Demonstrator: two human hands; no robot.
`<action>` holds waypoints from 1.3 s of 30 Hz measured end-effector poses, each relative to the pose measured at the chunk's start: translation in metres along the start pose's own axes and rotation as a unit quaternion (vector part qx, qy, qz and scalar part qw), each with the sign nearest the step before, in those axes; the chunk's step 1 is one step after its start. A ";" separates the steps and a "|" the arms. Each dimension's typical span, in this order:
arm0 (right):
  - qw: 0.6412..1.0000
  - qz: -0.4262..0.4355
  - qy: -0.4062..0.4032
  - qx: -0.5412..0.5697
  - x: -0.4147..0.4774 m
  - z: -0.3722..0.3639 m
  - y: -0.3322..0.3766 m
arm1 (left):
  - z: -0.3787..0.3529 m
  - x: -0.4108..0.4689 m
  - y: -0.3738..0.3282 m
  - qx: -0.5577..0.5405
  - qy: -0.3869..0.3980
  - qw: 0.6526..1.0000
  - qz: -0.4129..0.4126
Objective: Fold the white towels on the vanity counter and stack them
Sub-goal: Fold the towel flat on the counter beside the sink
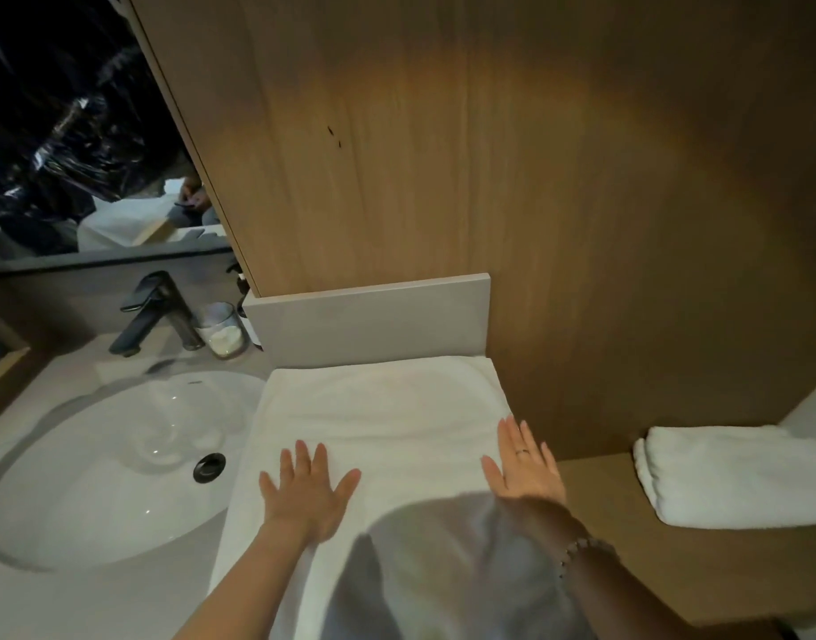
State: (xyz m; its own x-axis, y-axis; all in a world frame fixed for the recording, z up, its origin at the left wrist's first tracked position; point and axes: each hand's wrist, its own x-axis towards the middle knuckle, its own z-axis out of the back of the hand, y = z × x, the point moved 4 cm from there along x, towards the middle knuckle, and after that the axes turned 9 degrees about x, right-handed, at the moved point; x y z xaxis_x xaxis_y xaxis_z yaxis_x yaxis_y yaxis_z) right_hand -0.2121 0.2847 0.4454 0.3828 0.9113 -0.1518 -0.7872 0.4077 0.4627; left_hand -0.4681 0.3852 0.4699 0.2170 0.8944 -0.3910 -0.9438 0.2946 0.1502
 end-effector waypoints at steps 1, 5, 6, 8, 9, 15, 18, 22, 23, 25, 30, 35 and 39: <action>1.000 0.012 -0.011 -0.022 0.008 0.003 0.004 | 0.008 0.005 -0.003 0.008 -0.018 1.000 -0.001; 0.994 0.100 0.014 -0.045 0.050 0.003 0.033 | 0.028 0.034 -0.028 0.034 -0.063 0.993 -0.095; 0.989 0.130 0.020 -0.065 0.059 -0.001 0.040 | 0.029 0.042 -0.033 0.042 -0.059 0.992 -0.106; 0.981 0.157 0.031 -0.112 0.066 -0.004 0.052 | 0.024 0.055 -0.038 0.034 -0.039 0.992 -0.111; 0.981 0.158 0.036 -0.109 0.070 -0.007 0.053 | 0.021 0.058 -0.039 0.018 -0.027 0.994 -0.109; 0.991 0.100 0.062 -0.058 0.097 0.001 0.028 | 0.021 0.072 -0.018 -0.034 -0.003 0.997 -0.071; 0.995 0.081 0.056 -0.028 0.101 0.006 0.025 | 0.017 0.081 0.011 -0.070 -0.006 0.998 -0.007; 0.998 0.060 0.035 0.003 0.102 0.006 0.025 | 0.004 0.082 0.039 -0.102 -0.008 0.994 0.041; 0.997 0.053 0.048 -0.001 0.103 0.009 0.028 | 0.004 0.081 0.040 -0.101 -0.006 0.994 0.044; 0.995 0.045 0.083 -0.035 0.103 0.017 0.035 | 0.004 0.078 0.040 -0.083 -0.004 0.995 0.048; 0.986 0.146 0.076 -0.029 0.043 0.013 0.064 | 0.003 0.039 0.041 -0.064 -0.063 0.996 -0.003; 0.970 0.226 0.069 0.050 -0.083 -0.023 0.086 | -0.023 -0.028 0.038 -0.127 -0.083 0.987 -0.048; 0.970 0.213 0.102 0.061 -0.122 -0.042 0.077 | -0.050 -0.073 0.043 -0.116 -0.072 0.989 -0.066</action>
State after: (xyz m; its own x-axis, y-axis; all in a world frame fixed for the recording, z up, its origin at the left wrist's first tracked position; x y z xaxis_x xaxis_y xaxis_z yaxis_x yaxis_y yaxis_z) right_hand -0.3400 0.2074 0.4625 -0.0781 0.9931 -0.0871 -0.7855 -0.0075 0.6188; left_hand -0.5366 0.3158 0.4594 0.3592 0.8969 -0.2579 -0.9332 0.3416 -0.1115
